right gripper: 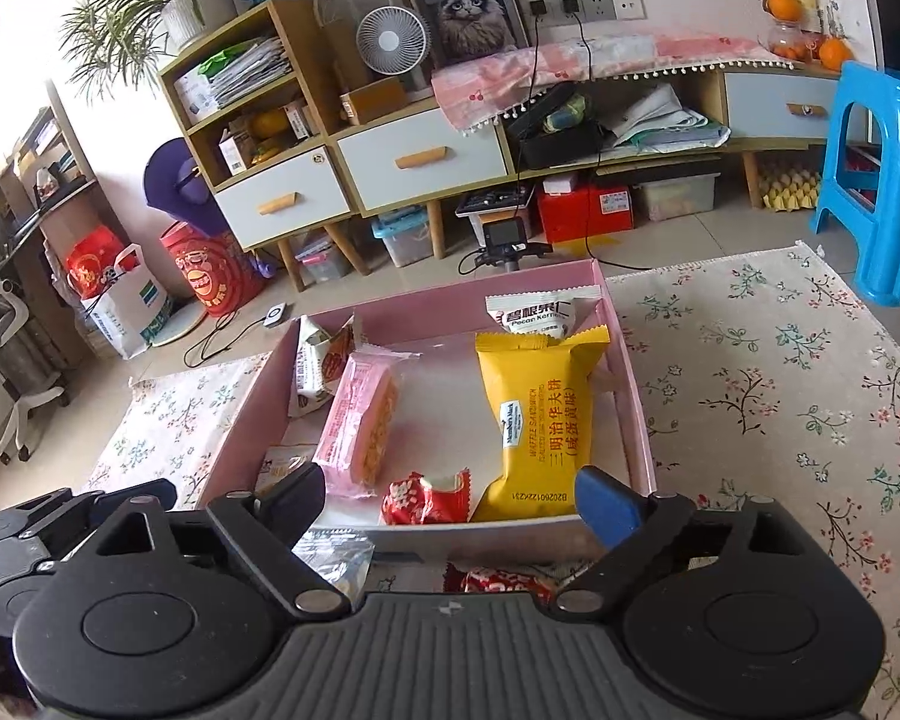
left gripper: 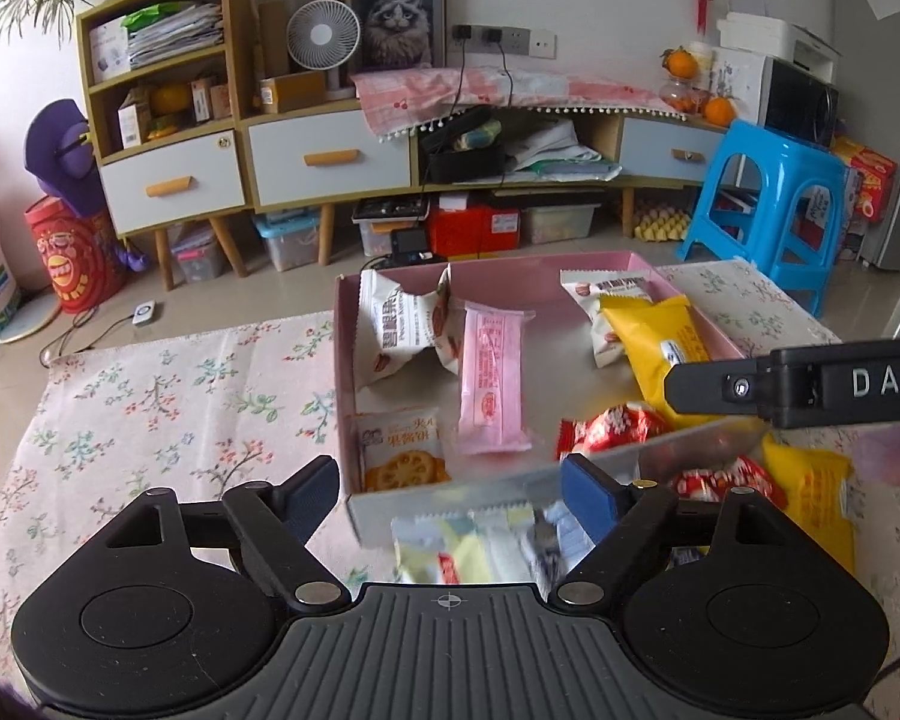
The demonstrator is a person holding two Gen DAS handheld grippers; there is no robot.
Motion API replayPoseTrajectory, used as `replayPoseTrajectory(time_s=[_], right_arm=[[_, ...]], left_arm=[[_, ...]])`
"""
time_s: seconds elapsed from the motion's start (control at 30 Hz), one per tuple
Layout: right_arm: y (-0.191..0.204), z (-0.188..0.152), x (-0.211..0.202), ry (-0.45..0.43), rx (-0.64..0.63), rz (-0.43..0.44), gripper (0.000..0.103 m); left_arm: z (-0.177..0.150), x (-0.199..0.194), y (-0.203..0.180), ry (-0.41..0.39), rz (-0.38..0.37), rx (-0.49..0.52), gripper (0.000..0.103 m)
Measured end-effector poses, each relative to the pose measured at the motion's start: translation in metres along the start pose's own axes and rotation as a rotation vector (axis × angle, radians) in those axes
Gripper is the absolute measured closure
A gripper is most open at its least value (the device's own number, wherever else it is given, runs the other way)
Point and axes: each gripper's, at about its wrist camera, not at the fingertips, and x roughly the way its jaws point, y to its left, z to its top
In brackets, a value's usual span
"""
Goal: Organize snacks
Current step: 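Withdraw both tools from the box back toward the snack pile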
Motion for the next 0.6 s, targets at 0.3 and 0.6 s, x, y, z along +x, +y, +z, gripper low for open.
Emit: replayPoseTrajectory(time_s=[0.3,0.6], right_arm=[[0.014,-0.012,-0.019,0.000,-0.075,0.002,0.015],[0.024,-0.028,-0.040,-0.014,-0.131,0.022,0.012]], left_arm=[[-0.027,-0.017,0.012,0.033,0.005,-0.008,0.016],[-0.048,-0.036,0.013,0.054,-0.003,-0.006,0.012]])
